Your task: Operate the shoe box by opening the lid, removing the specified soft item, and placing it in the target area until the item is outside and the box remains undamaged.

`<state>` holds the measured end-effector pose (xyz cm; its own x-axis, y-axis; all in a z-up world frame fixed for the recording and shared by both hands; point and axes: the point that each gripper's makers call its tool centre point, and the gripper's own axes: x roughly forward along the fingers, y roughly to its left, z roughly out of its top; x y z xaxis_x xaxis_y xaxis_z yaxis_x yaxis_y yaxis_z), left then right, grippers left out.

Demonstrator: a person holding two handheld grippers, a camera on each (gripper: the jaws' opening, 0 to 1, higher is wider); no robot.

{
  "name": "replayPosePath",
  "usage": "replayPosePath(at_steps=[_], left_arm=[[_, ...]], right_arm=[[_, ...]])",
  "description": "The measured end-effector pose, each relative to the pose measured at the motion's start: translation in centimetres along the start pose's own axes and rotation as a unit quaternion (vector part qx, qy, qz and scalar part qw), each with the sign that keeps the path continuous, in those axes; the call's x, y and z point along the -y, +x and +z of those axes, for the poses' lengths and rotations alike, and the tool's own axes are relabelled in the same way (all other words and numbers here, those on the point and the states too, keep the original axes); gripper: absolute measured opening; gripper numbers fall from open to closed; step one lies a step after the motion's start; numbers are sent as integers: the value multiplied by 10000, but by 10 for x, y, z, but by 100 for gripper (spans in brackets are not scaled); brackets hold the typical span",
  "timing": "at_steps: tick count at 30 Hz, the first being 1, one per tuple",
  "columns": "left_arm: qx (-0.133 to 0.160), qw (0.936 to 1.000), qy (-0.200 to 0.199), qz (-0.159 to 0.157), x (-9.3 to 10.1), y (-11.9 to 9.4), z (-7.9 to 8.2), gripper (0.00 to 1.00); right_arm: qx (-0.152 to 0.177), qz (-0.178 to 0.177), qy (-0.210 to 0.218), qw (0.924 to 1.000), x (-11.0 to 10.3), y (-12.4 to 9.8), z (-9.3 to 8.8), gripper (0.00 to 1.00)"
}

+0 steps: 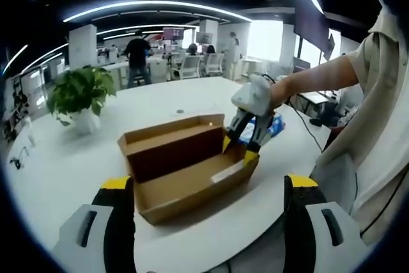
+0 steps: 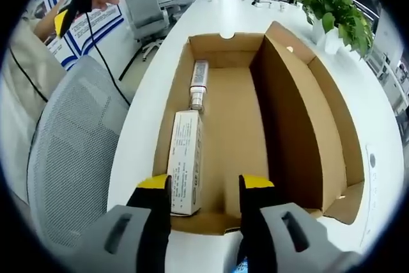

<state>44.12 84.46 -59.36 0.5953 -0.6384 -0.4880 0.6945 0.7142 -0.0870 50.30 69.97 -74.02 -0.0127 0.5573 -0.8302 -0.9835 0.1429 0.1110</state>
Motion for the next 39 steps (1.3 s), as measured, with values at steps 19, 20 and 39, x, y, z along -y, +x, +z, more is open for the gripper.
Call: replayPosePath(at_steps=[19, 20, 39], left_arm=[[-40, 10000, -39, -7, 1, -1, -7, 100], [-52, 10000, -57, -11, 2, -2, -8, 100], [-84, 9999, -79, 44, -2, -2, -10, 100]], right_arm=[[27, 128, 77, 9999, -3, -2, -1, 36], [23, 136, 84, 9999, -3, -2, -1, 35], [29, 76, 75, 9999, 2, -5, -3, 30]])
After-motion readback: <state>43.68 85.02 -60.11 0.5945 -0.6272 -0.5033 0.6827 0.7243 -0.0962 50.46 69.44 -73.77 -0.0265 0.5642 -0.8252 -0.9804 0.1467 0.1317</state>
